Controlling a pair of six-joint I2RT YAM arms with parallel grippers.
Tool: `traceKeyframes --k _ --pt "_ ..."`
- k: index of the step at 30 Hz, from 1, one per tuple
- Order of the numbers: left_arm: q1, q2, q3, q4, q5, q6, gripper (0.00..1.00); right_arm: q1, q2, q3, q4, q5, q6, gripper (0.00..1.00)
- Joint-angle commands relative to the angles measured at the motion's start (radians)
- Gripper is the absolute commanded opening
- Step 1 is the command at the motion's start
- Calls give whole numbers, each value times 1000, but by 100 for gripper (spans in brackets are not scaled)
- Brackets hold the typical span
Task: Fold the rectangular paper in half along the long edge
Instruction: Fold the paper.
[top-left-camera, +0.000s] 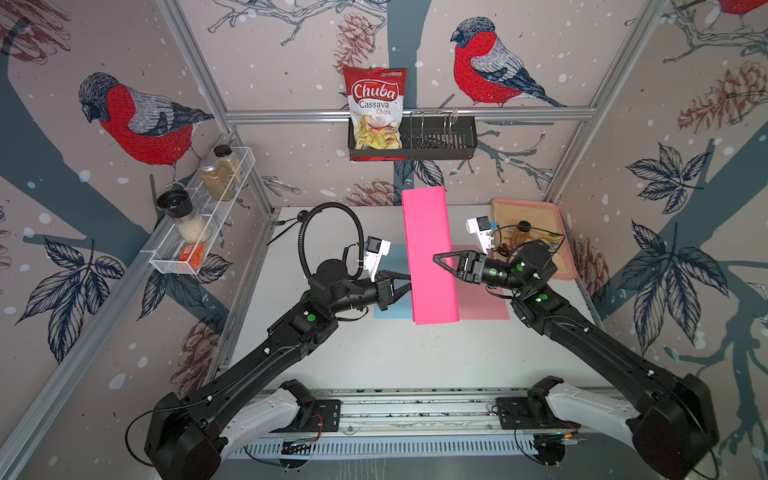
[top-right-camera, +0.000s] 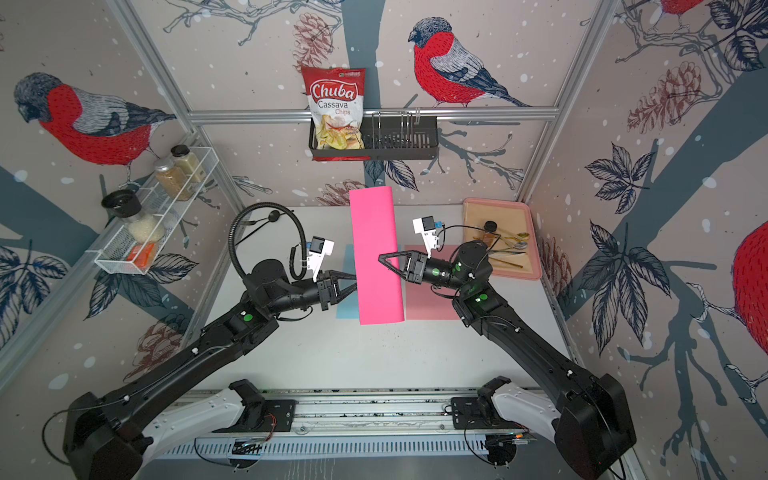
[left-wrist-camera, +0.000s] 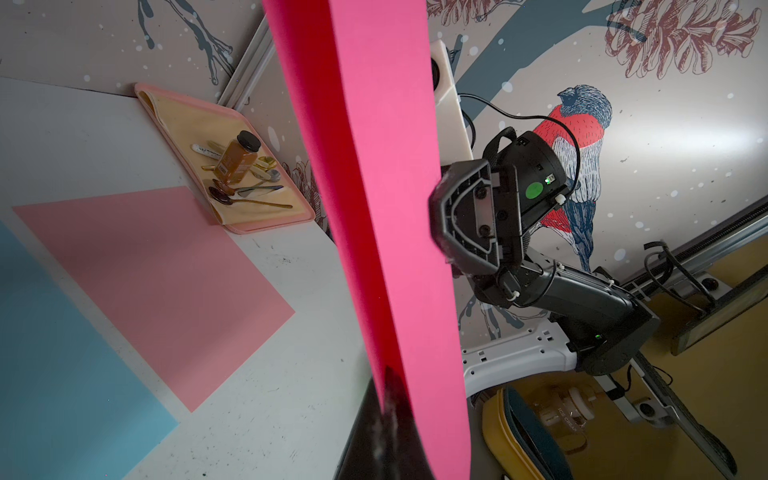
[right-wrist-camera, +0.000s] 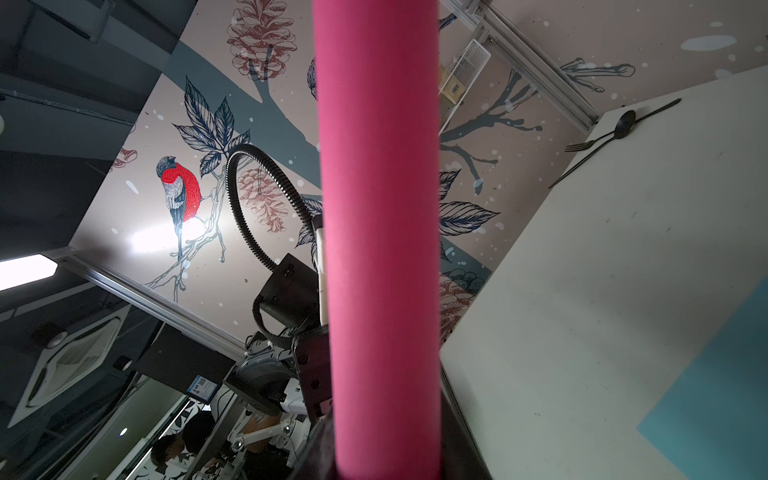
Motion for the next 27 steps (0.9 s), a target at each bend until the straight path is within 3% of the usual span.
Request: traceKeyframes --k 1,27 --pt "-1 -6 6 14 3 2 0 0 -4 -1 11 -12 -16 29" --pt "-3 7 2 39 12 -10 0 2 -12 -24 85 16 34 21"
